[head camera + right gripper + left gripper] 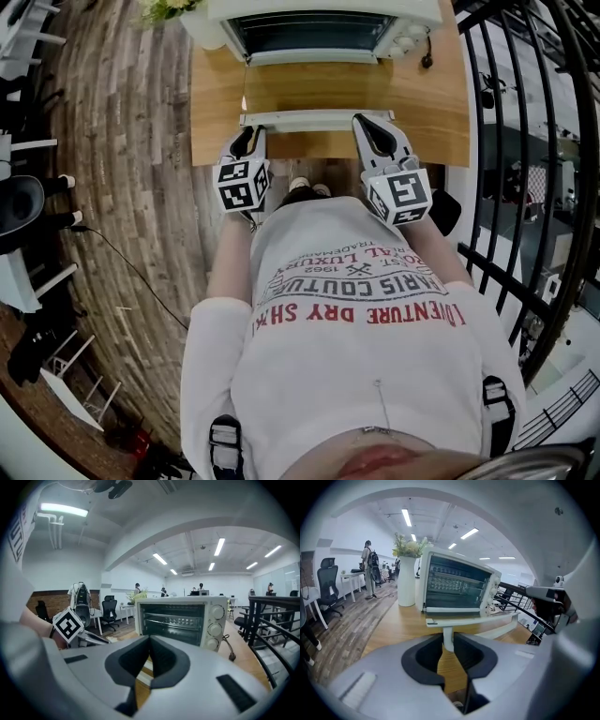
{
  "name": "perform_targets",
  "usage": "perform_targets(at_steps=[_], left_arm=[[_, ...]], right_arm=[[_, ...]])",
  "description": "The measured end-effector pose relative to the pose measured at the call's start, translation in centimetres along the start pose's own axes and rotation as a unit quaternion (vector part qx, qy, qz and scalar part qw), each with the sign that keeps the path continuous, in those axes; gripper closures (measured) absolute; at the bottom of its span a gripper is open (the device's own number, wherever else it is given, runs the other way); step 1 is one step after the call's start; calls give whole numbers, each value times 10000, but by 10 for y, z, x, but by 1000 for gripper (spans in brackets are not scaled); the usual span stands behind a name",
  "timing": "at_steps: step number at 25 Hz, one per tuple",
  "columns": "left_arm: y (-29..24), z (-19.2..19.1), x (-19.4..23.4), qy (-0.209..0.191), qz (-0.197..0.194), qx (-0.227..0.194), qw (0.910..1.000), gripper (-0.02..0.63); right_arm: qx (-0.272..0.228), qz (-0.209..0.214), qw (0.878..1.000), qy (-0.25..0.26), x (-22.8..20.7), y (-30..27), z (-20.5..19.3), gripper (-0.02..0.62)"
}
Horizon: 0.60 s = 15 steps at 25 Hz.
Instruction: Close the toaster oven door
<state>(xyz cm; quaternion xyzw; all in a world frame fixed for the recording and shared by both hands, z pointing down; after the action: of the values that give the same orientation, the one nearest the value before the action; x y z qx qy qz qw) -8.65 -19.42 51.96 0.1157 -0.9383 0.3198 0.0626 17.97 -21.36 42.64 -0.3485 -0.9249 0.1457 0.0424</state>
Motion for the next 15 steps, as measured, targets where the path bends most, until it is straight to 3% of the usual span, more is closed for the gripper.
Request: perform_targets(at_steps=[7, 15], left_arm=[[5, 28, -2, 7, -76, -219, 9997, 520], [11, 67, 4, -84, -443, -504, 9977, 517]], right_arm=[[-56, -81, 10000, 10, -4, -10, 14, 590], [-263, -110, 9996, 7, -3, -22, 28, 591]])
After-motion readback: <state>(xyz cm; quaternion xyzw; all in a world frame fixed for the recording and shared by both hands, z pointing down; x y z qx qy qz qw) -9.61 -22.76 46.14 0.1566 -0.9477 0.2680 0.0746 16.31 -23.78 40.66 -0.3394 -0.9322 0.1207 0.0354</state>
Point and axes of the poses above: the fingertips, and each gripper's own axes: y backward along the fingers, x to its left, z out of its top, the point moved 9 cm from there along y, backward along the fingers
